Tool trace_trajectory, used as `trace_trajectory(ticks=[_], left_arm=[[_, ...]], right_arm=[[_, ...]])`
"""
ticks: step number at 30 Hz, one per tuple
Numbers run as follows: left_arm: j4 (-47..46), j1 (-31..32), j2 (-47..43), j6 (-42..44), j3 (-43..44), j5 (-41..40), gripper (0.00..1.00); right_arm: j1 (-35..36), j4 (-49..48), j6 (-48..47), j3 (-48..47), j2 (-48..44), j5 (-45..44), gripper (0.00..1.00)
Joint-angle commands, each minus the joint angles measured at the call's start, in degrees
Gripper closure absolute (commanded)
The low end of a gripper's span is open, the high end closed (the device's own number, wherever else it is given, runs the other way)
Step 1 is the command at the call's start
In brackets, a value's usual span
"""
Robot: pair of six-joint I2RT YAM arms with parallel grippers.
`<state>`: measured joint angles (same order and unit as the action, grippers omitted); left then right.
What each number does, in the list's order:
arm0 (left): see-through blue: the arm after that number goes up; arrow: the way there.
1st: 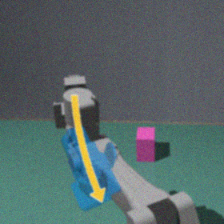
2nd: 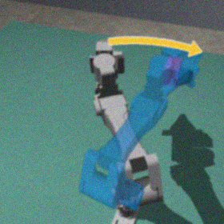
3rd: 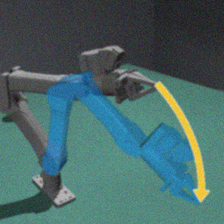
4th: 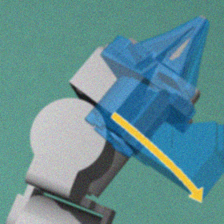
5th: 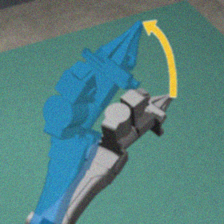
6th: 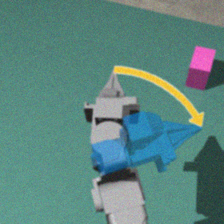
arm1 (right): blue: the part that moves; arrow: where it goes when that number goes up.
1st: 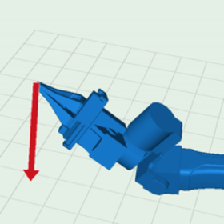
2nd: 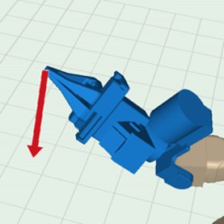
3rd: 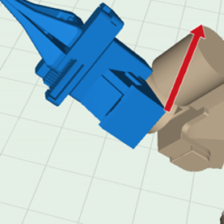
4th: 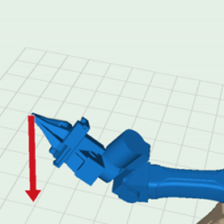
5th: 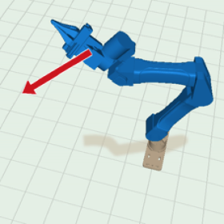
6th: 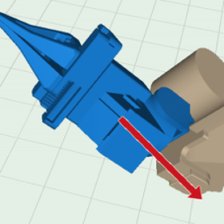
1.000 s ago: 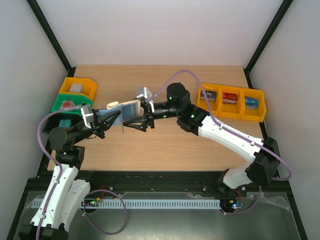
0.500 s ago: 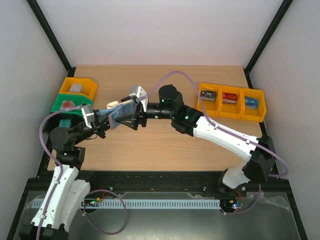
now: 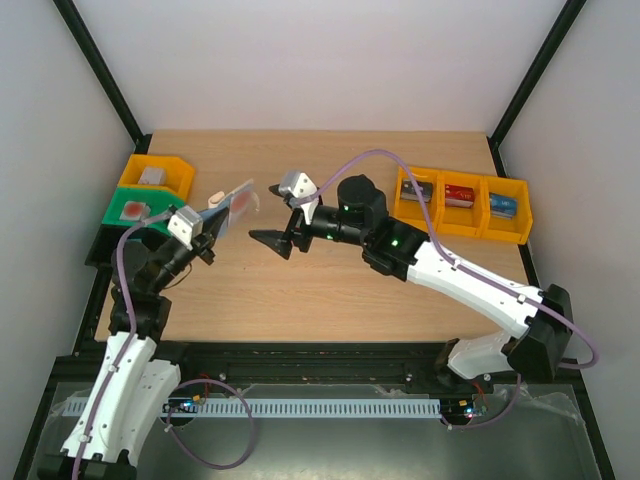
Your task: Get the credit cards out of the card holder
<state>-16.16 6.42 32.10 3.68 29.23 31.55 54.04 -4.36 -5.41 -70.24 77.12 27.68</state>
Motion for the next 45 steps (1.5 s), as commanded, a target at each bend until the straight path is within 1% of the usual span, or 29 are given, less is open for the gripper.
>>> trace_trajectory(ticks=[1,2,4,7,10,12,14,15,16,19,21,22,23,26,27,28,29,30,31,32,34,36,38,39,40,42,43,44,45], left_arm=[[-3.61,0.09,-2.22,-3.18,1.80,12.63,0.98],[-5.16,0.09,-2.22,-6.38,1.60,15.97,0.98],[-7.40,0.01,-1.98,-10.65,1.45,18.30,0.98],[-9.03,-0.26,-1.74,-13.78,1.48,20.67,0.98],[-11.92,-0.48,-1.47,-17.46,1.22,22.53,0.98],[-15.00,-0.53,-1.10,-20.29,0.76,23.22,0.98],[-16.04,-0.59,-0.88,-21.98,0.62,23.04,0.98],[-16.25,-0.61,-0.86,-22.38,0.59,22.94,0.98],[-16.44,-0.68,-0.79,-22.66,0.56,22.91,0.98],[-16.79,-0.70,-0.83,-23.40,0.43,23.21,0.98],[-16.80,-0.70,-0.92,-23.70,0.17,23.10,0.98],[-16.75,-0.77,-0.98,-23.86,0.12,22.92,0.98],[-16.67,-0.79,-1.05,-23.97,0.04,22.65,0.98],[-15.05,-1.11,-1.32,-24.14,-0.44,19.95,0.96],[-13.99,-1.20,-1.53,-24.22,-0.65,17.55,0.86],[-12.71,-1.35,-1.70,-24.43,-0.99,14.31,0.64],[-11.28,-1.56,-1.97,-24.55,-1.24,9.87,0.46],[-9.67,-1.95,-2.11,-24.52,-1.44,5.36,0.36],[-8.34,-2.51,-2.23,-24.51,-1.64,0.84,0.31],[-6.95,-3.25,-2.34,-24.59,-1.81,-3.80,0.29],[-4.28,-4.68,-2.47,-24.28,-2.04,-12.57,0.27],[-2.54,-5.76,-2.52,-22.56,-2.24,-17.89,0.26],[-1.97,-6.21,-2.71,-20.05,-2.48,-19.41,0.27],[-2.00,-6.22,-2.80,-18.59,-2.56,-18.57,0.29],[-2.26,-6.24,-2.87,-17.75,-2.53,-16.55,0.33],[-3.87,-6.24,-2.83,-16.67,-2.57,-8.80,0.45],[-5.47,-6.16,-2.87,-16.61,-2.79,-1.61,0.49],[-7.30,-5.71,-2.71,-16.71,-3.04,3.22,0.50],[-9.45,-4.88,-2.52,-17.30,-3.27,12.46,0.50]], right_arm=[[-2.07,-0.14,-0.60,-0.55,2.11,2.26,0.01],[-3.02,-0.11,-0.20,-0.77,2.41,3.42,0.01],[-5.02,-0.33,0.88,-0.64,2.32,6.02,0.01],[-6.99,0.90,0.10,-0.12,1.63,11.56,0.01],[-7.51,3.22,-1.95,-0.10,1.49,17.03,0.00],[-7.68,4.55,-3.44,-0.39,1.52,22.03,0.06],[-7.76,4.74,-3.86,-0.48,1.78,26.39,0.18],[-7.80,4.73,-3.64,-0.70,2.07,27.53,0.31],[-7.85,4.79,-3.41,-1.00,2.46,28.05,0.41],[-8.02,5.42,-3.25,-2.18,3.37,30.71,0.67],[-8.11,5.49,-2.78,-2.80,3.84,31.97,0.87],[-8.20,5.46,-2.46,-3.05,3.91,32.20,0.94],[-8.24,5.37,-2.11,-3.14,3.91,32.21,0.98],[-9.14,3.07,0.40,-2.37,3.35,31.85,0.98],[-9.74,1.49,2.21,-1.81,2.97,31.12,0.98],[-10.39,0.04,4.08,-1.22,2.73,29.55,0.98],[-11.23,-1.10,6.26,-0.69,2.59,27.36,0.98],[-12.12,-1.41,8.30,-0.49,2.67,24.93,0.98],[-12.96,-0.93,10.38,-0.80,2.93,22.25,0.98],[-13.75,0.18,11.88,-1.25,3.48,19.59,0.98],[-14.65,4.39,13.95,-3.28,4.98,11.88,0.98],[-14.67,11.57,15.17,-7.36,7.60,1.14,0.98],[-14.69,20.51,16.57,-11.82,11.26,-9.75,0.98],[-14.60,23.39,16.80,-13.75,12.58,-12.39,0.98],[-14.41,25.47,16.82,-15.15,13.69,-13.84,0.98],[-13.42,27.24,16.73,-16.64,14.68,-15.61,0.98],[-12.77,27.33,16.33,-16.96,14.87,-15.70,0.98],[-11.79,27.17,15.75,-17.17,15.02,-15.41,0.98],[-10.89,26.94,15.04,-17.40,15.14,-14.82,0.98]])
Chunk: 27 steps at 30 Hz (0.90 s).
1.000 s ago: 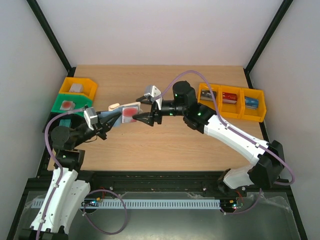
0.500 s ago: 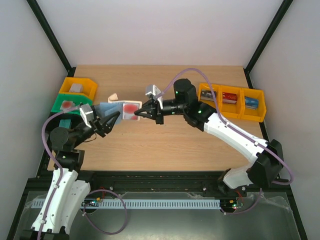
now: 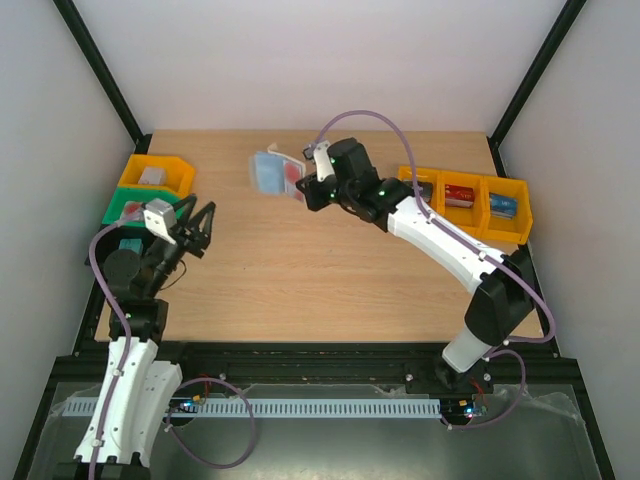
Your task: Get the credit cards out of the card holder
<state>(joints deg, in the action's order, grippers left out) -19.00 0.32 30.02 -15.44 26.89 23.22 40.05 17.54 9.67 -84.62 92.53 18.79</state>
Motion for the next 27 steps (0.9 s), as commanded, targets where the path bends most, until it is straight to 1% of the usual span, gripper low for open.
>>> trace_trajectory(ticks=[1,2,4,7,12,18,24,27], left_arm=[[-8.43,2.56,-0.09,0.53,-1.29,26.09,0.50],[-9.34,4.16,0.34,-1.02,-1.58,29.45,0.50],[-7.53,7.45,1.58,-2.35,-1.56,30.22,0.54],[-3.60,9.80,3.24,-2.00,-1.47,27.89,0.59],[-5.96,10.23,4.04,-7.15,-2.23,23.16,0.62],[-2.90,9.33,3.52,-6.99,-2.07,20.23,0.65],[-2.12,8.26,3.13,-5.94,-1.17,20.00,0.66],[-2.56,8.21,3.15,-5.06,-1.14,20.98,0.65]], right_arm=[[4.00,4.86,-0.81,-3.40,-0.02,-4.17,0.99],[4.74,4.50,-1.85,-3.71,0.09,-1.05,0.98],[5.95,3.11,-3.54,-3.69,-0.07,5.07,0.98],[7.27,0.34,-5.95,-2.41,-1.10,13.36,0.98],[7.64,-3.02,-8.48,0.32,-3.70,24.73,0.98],[7.57,-3.21,-13.22,2.84,-7.00,29.74,0.98],[7.52,-2.95,-17.40,4.24,-9.21,35.36,0.98],[7.55,-3.54,-18.06,4.57,-9.28,39.00,0.98]])
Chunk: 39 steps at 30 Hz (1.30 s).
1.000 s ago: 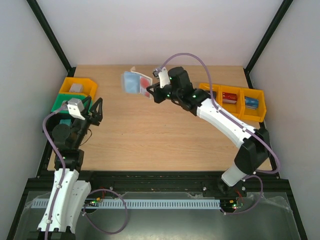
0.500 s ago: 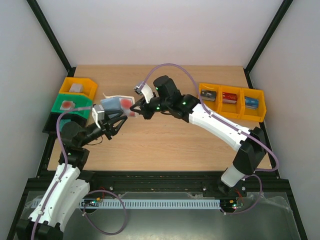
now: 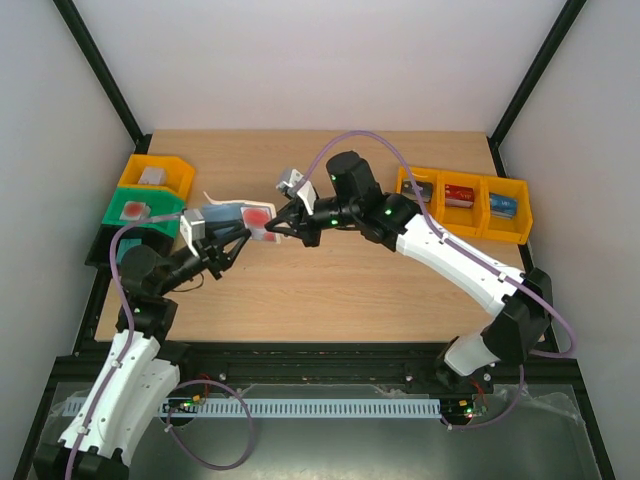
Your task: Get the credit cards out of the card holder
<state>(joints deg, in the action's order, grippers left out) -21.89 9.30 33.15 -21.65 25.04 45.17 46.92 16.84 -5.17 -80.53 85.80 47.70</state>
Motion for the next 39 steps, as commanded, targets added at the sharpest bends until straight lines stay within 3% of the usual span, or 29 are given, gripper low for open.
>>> trace_trajectory(ticks=[1,9,13,16,22,29,37,39], left_arm=[[0.21,-0.73,0.10,1.76,0.72,0.04,0.65],[-0.21,-0.92,0.50,0.36,1.08,-0.39,0.62],[-4.71,-3.65,1.27,-6.87,1.08,0.33,0.60],[-11.77,-5.68,2.06,-12.75,0.19,5.75,0.60],[-8.72,-4.44,2.37,-11.10,0.90,9.61,0.60],[-5.83,-0.42,3.14,-3.37,2.22,10.89,0.62],[-10.39,0.88,3.13,-4.87,2.22,13.43,0.70],[-13.70,0.13,3.29,-8.69,2.33,15.13,0.70]], right_arm=[[0.65,-3.24,-2.79,0.51,-2.30,11.08,0.98],[0.67,-2.08,-5.04,-1.35,-0.13,16.63,0.98],[0.35,6.39,-11.01,-3.97,1.21,17.43,0.98],[-0.09,7.86,-12.39,-4.30,0.95,17.60,0.98],[-0.25,3.82,-11.00,-2.54,-0.44,18.32,0.98],[0.18,-7.19,-1.71,-0.88,1.01,15.36,0.98],[0.42,-19.45,8.65,1.28,2.49,6.53,0.98],[0.29,-20.61,10.75,0.74,3.71,5.69,0.98]])
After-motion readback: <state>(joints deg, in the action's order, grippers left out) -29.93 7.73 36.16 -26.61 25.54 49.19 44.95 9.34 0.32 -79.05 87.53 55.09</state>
